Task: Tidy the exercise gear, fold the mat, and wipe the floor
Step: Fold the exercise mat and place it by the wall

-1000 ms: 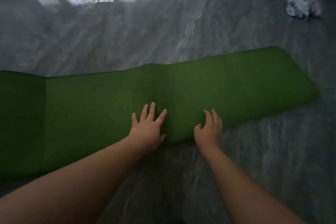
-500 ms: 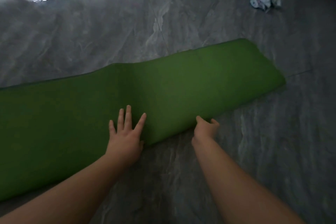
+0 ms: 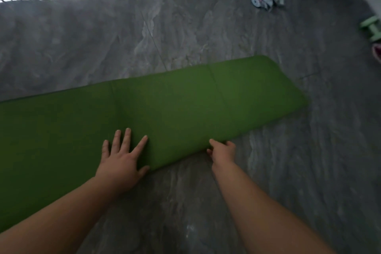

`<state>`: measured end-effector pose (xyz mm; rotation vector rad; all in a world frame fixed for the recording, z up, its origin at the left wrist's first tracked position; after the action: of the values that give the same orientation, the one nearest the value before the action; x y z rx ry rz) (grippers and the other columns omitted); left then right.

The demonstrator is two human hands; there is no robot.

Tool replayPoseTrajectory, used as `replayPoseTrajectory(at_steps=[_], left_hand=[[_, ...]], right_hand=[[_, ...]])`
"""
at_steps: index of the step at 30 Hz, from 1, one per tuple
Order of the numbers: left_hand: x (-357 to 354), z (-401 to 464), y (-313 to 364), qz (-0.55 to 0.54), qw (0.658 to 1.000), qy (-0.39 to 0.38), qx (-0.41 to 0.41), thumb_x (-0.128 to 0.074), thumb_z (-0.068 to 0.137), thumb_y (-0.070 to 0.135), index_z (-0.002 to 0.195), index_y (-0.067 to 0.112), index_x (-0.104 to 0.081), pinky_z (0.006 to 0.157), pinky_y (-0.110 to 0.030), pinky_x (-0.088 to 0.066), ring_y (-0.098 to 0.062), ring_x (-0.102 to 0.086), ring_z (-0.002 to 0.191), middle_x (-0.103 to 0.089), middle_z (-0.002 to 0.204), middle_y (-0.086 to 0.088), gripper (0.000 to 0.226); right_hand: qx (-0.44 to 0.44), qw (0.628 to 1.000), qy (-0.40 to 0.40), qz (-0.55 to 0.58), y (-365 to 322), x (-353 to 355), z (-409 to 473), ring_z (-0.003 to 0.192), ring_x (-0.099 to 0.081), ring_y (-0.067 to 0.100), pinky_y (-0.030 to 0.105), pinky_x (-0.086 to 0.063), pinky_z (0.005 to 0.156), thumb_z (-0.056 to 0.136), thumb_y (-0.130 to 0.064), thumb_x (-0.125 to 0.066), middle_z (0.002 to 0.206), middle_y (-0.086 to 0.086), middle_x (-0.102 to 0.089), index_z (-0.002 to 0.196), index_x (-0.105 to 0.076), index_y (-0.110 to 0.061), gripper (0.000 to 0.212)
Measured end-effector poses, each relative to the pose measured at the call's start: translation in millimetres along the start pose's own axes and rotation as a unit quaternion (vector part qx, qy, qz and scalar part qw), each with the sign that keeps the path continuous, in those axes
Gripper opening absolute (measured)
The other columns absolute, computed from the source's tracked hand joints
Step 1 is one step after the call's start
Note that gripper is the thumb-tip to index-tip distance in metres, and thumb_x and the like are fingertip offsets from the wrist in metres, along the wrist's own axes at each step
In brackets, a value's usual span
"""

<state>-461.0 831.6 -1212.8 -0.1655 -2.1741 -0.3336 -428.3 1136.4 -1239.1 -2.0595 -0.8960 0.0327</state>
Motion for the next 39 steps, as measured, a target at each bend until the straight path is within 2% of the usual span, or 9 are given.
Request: replayPoseTrajectory(at_steps=[5,9,15,21,23,26,30,36,39], left_hand=[[3,-2,3,0.012,1.000,-0.008,0.006,-0.034,0.089,0.072,0.149,0.044,0.022,0.120,-0.056,0.003,-0.035,0.023,0.147,0.024,0.161,-0.012,0.087],[5,-3,7,-0.005,1.000,0.015,0.007,-0.041,0.089,0.067,0.151,0.041,0.017,0.120,-0.055,0.001,-0.035,0.021,0.148,0.023,0.161,-0.013,0.088],[-5,-8,43,-0.054,0.989,0.091,-0.105,-0.065,0.078,0.027,0.154,0.043,-0.006,0.118,-0.054,-0.015,-0.025,-0.002,0.151,0.001,0.164,-0.005,0.098],[-7,-13,73,-0.072,0.989,-0.002,-0.127,-0.049,0.088,0.029,0.154,0.041,0.003,0.121,-0.041,0.002,-0.022,0.006,0.152,0.002,0.165,0.002,0.086],[-4,-14,75,-0.077,0.990,-0.024,-0.119,-0.049,0.088,0.029,0.154,0.039,0.007,0.122,-0.040,0.002,-0.024,0.007,0.152,0.006,0.165,-0.002,0.087],[20,-19,72,-0.182,0.976,0.023,-0.114,-0.055,0.085,0.020,0.154,0.038,0.005,0.122,-0.037,-0.011,-0.031,-0.007,0.151,0.003,0.165,-0.010,0.094],[55,-33,60,-0.395,0.910,0.106,-0.074,-0.059,0.084,0.002,0.155,0.035,-0.012,0.116,-0.028,-0.023,-0.020,-0.025,0.147,-0.017,0.162,-0.002,0.092],[75,-42,51,-0.580,0.800,0.143,-0.058,-0.054,0.097,0.011,0.150,0.040,-0.027,0.102,-0.033,-0.045,-0.010,-0.054,0.122,-0.046,0.144,0.008,0.066],[67,-43,39,-0.733,0.674,0.090,-0.015,-0.045,0.102,0.038,0.139,0.032,-0.045,0.100,-0.050,-0.048,-0.023,-0.061,0.116,-0.059,0.131,-0.001,0.038]], right_hand=[[-0.019,0.991,-0.004,0.133,-29,23,25,0.097,-0.062,0.024,0.030,-0.049,0.070,0.081,0.011,-0.050,0.106,0.010,-0.068,0.104,-0.066,-0.011,0.036],[-0.031,0.984,-0.032,0.175,-50,35,32,0.106,-0.058,0.018,0.030,-0.042,0.081,0.088,0.002,-0.045,0.120,0.001,-0.065,0.130,-0.055,-0.026,0.051],[-0.015,0.986,-0.049,0.162,-75,48,47,0.112,-0.060,0.019,0.032,-0.044,0.078,0.100,-0.041,-0.049,0.131,-0.003,-0.063,0.135,-0.050,-0.033,0.036],[0.098,0.978,0.001,0.183,-104,54,51,0.098,-0.060,0.026,0.038,-0.050,0.089,0.088,0.019,-0.042,0.123,0.020,-0.061,0.126,-0.052,-0.010,0.049],[0.143,0.980,0.025,0.140,-106,52,36,0.094,-0.059,0.023,0.033,-0.049,0.085,0.080,0.026,-0.040,0.115,0.020,-0.061,0.112,-0.053,-0.010,0.050],[0.209,0.977,0.024,0.044,-102,46,7,0.096,-0.062,0.020,0.028,-0.049,0.086,0.076,0.026,-0.042,0.110,0.012,-0.063,0.118,-0.053,-0.002,0.052],[0.258,0.963,-0.007,-0.075,-100,42,-18,0.106,-0.057,0.015,0.010,-0.046,0.081,0.084,0.012,-0.057,0.120,0.006,-0.059,0.134,-0.047,0.001,0.052],[0.290,0.905,-0.009,-0.312,-80,33,-34,0.114,-0.061,0.025,0.033,-0.046,0.097,0.096,-0.024,-0.059,0.124,0.007,-0.066,0.135,-0.058,-0.013,0.041],[0.345,0.849,-0.096,-0.389,-52,22,-38,0.137,-0.043,0.026,0.031,-0.032,0.114,0.088,-0.005,-0.055,0.149,0.010,-0.046,0.147,-0.046,-0.018,0.061]])
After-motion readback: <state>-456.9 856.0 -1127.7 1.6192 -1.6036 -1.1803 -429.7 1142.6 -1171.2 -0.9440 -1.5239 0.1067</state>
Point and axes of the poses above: each hand's wrist, its own z-axis towards the middle knuckle, its own x-axis out of the back of the hand, y = z × x, the point moved 5 cm from there along z, towards the middle knuckle
